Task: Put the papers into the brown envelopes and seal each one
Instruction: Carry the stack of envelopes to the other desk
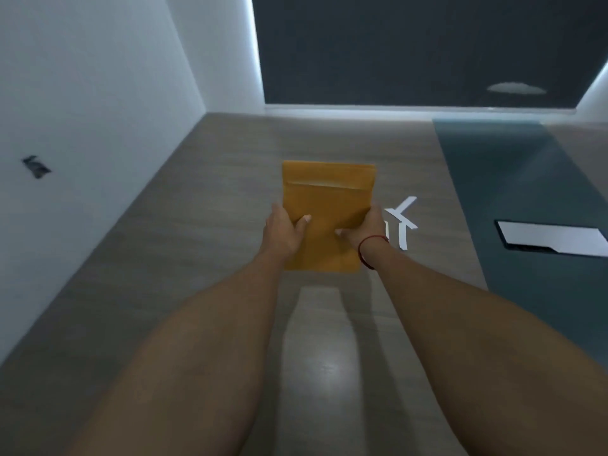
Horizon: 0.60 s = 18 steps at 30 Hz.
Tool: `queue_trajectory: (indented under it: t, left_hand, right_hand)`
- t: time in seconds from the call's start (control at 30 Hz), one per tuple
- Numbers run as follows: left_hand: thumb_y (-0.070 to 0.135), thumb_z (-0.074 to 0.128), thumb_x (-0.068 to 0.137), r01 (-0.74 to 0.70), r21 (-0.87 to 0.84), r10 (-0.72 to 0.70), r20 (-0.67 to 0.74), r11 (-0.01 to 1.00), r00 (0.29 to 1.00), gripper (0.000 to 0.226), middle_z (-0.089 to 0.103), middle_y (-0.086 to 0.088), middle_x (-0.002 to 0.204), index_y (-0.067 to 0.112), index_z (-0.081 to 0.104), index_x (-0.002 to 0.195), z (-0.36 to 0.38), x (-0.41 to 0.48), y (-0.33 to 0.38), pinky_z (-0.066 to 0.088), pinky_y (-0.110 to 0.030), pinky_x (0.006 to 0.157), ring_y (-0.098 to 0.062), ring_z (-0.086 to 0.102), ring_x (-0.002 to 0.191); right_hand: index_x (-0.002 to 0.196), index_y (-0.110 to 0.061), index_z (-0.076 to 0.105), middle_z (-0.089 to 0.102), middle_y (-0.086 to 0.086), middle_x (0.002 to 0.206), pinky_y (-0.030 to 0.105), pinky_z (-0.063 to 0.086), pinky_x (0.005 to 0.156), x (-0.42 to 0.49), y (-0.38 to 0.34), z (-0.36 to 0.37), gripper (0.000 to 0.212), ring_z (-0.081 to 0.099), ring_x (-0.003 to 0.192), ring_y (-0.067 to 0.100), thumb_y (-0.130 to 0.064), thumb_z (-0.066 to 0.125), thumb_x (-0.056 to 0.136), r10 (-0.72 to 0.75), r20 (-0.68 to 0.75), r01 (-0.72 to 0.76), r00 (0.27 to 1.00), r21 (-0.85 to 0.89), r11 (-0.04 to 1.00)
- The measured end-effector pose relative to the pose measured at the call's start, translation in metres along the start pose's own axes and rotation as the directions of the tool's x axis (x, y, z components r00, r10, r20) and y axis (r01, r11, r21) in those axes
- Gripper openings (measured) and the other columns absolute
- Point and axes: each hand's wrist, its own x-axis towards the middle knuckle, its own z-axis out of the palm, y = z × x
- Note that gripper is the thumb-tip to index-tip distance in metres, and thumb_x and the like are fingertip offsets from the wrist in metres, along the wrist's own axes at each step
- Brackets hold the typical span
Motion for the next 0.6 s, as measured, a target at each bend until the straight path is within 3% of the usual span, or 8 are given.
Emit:
queue_trajectory:
  t: [0.17,0.3,0.43,0.6]
  left_hand:
    - [0.036,0.056,0.094,0.126,0.002,-0.124,-0.186,0.992,0.975,0.058,0.048,-0.020,0.138,-0.001,0.037,0.135,-0.083,-0.048,-0.005,0.045,-0.043,0.101,-0.037,0.049,0.126]
    - [0.037,0.053,0.095,0.261,-0.036,-0.259,-0.328,0.965,0.909,0.057,0.047,-0.017,0.141,0.003,0.038,0.138,-0.162,-0.108,-0.035,0.043,-0.043,0.104,-0.035,0.048,0.129]
    - [0.040,0.052,0.095,0.416,-0.110,-0.413,-0.492,0.903,0.766,0.058,0.047,-0.017,0.141,0.005,0.036,0.138,-0.252,-0.183,-0.081,0.043,-0.045,0.102,-0.037,0.048,0.128]
    - [0.040,0.054,0.094,0.546,-0.256,-0.563,-0.640,0.798,0.523,0.061,0.045,-0.016,0.142,0.006,0.033,0.139,-0.344,-0.312,-0.139,0.042,-0.044,0.102,-0.036,0.048,0.129]
  right_hand:
    - [0.131,-0.008,0.037,0.046,0.011,0.138,0.042,0.042,0.103,-0.066,-0.060,0.028,0.075,0.047,0.128,0.031,-0.016,0.082,0.072,-0.098,0.197,0.111,0.975,-0.054,0.992]
    - [0.131,-0.010,0.043,0.050,0.011,0.135,0.043,0.046,0.103,-0.144,-0.102,0.073,0.071,0.050,0.124,0.031,-0.020,0.082,0.073,-0.200,0.365,0.251,0.909,-0.100,0.963]
    - [0.129,-0.010,0.047,0.054,0.010,0.131,0.043,0.046,0.102,-0.241,-0.138,0.129,0.065,0.052,0.122,0.031,-0.018,0.080,0.074,-0.329,0.540,0.401,0.775,-0.018,0.916]
    - [0.132,-0.015,0.033,0.049,0.008,0.133,0.040,0.043,0.099,-0.384,-0.146,0.198,0.070,0.049,0.123,0.028,-0.013,0.077,0.077,-0.401,0.735,0.475,0.547,0.122,0.872]
